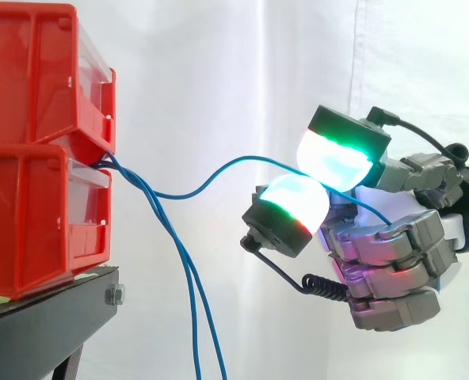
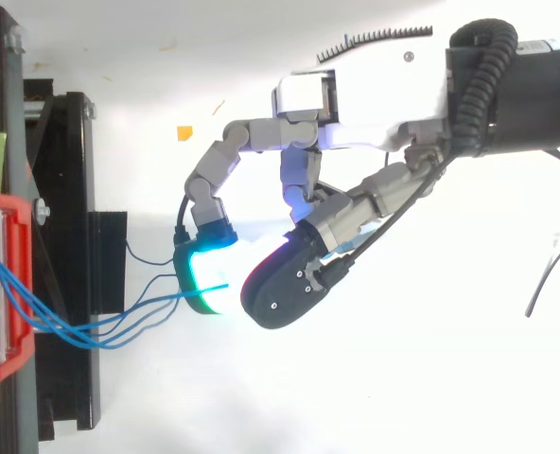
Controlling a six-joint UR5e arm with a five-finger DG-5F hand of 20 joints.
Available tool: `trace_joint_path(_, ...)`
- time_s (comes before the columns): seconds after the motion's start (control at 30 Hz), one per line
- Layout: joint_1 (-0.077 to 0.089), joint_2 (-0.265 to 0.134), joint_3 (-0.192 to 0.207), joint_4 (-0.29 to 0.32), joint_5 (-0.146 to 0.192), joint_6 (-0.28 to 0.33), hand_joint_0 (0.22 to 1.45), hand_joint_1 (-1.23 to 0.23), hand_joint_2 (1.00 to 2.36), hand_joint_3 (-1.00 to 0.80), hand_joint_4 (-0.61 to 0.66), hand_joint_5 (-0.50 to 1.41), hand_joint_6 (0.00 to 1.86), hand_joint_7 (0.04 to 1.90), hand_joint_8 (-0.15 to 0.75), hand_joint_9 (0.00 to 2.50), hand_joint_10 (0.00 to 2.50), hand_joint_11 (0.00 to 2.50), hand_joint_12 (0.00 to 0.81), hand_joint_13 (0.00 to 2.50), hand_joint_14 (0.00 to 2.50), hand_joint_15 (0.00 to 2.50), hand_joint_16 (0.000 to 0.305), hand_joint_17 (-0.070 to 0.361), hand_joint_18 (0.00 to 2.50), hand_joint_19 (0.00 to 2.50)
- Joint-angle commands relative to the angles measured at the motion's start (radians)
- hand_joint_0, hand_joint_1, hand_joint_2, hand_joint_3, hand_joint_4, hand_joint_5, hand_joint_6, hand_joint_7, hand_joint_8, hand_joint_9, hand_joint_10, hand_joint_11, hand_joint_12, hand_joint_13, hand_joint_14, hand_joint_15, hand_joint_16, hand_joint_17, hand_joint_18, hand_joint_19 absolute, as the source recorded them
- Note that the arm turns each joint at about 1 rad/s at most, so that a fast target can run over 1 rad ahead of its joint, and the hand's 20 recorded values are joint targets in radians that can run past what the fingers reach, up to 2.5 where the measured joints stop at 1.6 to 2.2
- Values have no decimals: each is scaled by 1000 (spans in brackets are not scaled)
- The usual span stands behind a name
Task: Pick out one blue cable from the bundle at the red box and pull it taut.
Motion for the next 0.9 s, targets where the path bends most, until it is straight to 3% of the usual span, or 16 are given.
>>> trace_joint_path(0.0,0,0,-2,0,0,0,710,-863,1014,-130,-333,-106,952,1044,196,1464,436,1571,286,1262,1012,1263,42,94,1301,1438)
trace_joint_path(0.33,1,0,-2,0,0,0,711,-865,1014,-131,-339,-105,952,1040,212,1471,403,1590,297,1268,996,1273,42,94,1305,1436)
trace_joint_path(0.57,1,0,-23,2,-2,0,710,-865,1014,-131,-338,-105,951,1040,209,1475,364,1594,293,1267,994,1270,41,93,1301,1429)
trace_joint_path(0.6,1,0,-54,2,-2,0,710,-865,1014,-131,-340,-105,951,1045,201,1473,362,1592,293,1267,993,1274,42,94,1303,1425)
trace_joint_path(0.67,1,0,-78,3,-2,0,710,-865,1014,-131,-341,-105,951,1043,208,1474,359,1596,292,1267,994,1271,42,94,1305,1422)
trace_joint_path(0.73,1,0,-137,5,-2,-2,710,-865,1014,-131,-339,-105,951,1045,210,1473,354,1611,293,1267,992,1277,42,94,1308,1426)
trace_joint_path(0.77,1,0,-192,6,-2,0,711,-865,1014,-133,-340,-105,950,1050,208,1474,347,1604,299,1268,989,1277,43,96,1310,1423)
trace_joint_path(0.87,1,0,-279,15,-2,-2,710,-865,1014,-131,-337,-105,950,1045,207,1483,247,1627,296,1268,946,1286,42,95,1307,1415)
